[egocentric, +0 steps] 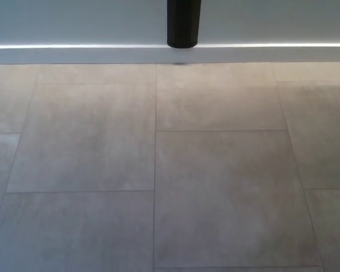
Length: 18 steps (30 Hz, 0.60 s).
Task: The robot walks towards an open gate button and uses its right fist to press it and open the gates
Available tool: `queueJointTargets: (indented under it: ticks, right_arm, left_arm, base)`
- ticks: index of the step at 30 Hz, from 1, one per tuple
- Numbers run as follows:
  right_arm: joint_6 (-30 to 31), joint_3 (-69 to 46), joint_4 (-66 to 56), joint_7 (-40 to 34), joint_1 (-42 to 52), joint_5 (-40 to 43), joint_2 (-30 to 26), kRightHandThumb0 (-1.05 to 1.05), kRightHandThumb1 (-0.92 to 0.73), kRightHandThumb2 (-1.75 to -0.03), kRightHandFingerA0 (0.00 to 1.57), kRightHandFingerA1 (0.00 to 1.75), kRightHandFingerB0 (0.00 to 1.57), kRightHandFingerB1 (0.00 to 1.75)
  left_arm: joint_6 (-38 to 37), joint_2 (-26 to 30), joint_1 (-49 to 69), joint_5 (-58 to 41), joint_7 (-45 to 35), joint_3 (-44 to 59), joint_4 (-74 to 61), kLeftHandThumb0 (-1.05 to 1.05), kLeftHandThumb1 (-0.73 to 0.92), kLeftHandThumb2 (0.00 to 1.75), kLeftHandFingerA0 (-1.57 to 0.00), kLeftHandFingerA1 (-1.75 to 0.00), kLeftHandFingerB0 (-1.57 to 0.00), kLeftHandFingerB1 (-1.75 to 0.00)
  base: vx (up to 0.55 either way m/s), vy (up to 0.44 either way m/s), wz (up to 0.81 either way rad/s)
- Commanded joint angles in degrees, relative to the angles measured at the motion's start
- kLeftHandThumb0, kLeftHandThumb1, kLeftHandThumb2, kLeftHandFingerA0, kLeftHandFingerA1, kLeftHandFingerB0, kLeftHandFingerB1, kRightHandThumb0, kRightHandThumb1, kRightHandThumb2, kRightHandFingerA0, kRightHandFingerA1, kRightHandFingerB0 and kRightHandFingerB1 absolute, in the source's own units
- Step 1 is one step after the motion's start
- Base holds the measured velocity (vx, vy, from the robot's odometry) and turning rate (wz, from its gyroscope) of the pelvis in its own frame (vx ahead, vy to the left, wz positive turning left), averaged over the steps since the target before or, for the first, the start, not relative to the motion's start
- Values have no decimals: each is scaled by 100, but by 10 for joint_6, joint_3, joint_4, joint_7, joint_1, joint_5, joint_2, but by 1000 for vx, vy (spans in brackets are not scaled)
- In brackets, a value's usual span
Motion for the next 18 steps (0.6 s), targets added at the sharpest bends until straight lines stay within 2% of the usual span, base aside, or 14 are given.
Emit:
queueJointTargets:
  ticks: [1,4,5,8,9,11,13,15,16,18]
  right_arm:
    - [-31,0,1,-12,0,-1,-16,-21,-71,-63,86,127,100,81]
    - [-32,-5,2,-1,-2,8,-16,-19,-68,-67,89,122,102,86]
    - [-32,-6,3,2,-3,10,-15,-18,-69,-64,90,115,102,85]
    - [-31,-5,5,4,-5,11,-16,-20,-69,-63,91,120,103,82]
    - [-31,-6,5,5,-6,12,-16,-20,-68,-66,91,124,103,88]
    - [-31,-5,7,4,-10,11,-16,-19,-67,-69,91,122,103,88]
    - [-34,-1,9,0,-11,6,-16,-17,-67,-69,89,123,102,84]
    - [-34,0,10,-1,-11,6,-16,-17,-67,-69,89,123,102,84]
    - [-39,2,11,-4,-10,4,-16,-19,-69,-67,89,126,101,85]
    - [-40,2,11,-5,-9,4,-16,-19,-69,-67,89,126,101,85]
  left_arm:
    - [-21,11,-2,7,18,-11,-8,-17,37,133,-110,-147,-108,-123]
    - [-22,13,-1,10,25,-17,-7,-16,36,137,-111,-146,-107,-124]
    - [-21,13,-2,8,24,-15,-7,-17,39,131,-112,-148,-107,-124]
    - [-7,11,-5,1,24,-14,-6,-14,44,125,-110,-147,-105,-122]
    - [-7,10,-7,-2,23,-11,-4,-15,42,126,-111,-147,-107,-119]
    - [-10,8,-9,-6,22,-7,0,-19,43,123,-114,-142,-110,-116]
    - [-12,8,-10,-9,21,-4,0,-16,44,123,-113,-146,-109,-117]
    - [-12,8,-10,-9,21,-4,0,-16,44,123,-113,-146,-109,-117]
    - [-16,10,-9,-13,11,0,-1,-16,48,117,-128,-130,-114,-116]
    - [-17,10,-10,-13,9,0,-1,-16,48,117,-128,-130,-114,-116]
  base:
    - [95,6,-3]
    - [-117,-49,3]
    - [-127,-46,-2]
    - [-10,50,-8]
    - [91,171,-7]
    - [116,246,-20]
    - [211,327,9]
    - [184,-47,-5]
    - [187,144,11]
    - [246,174,4]
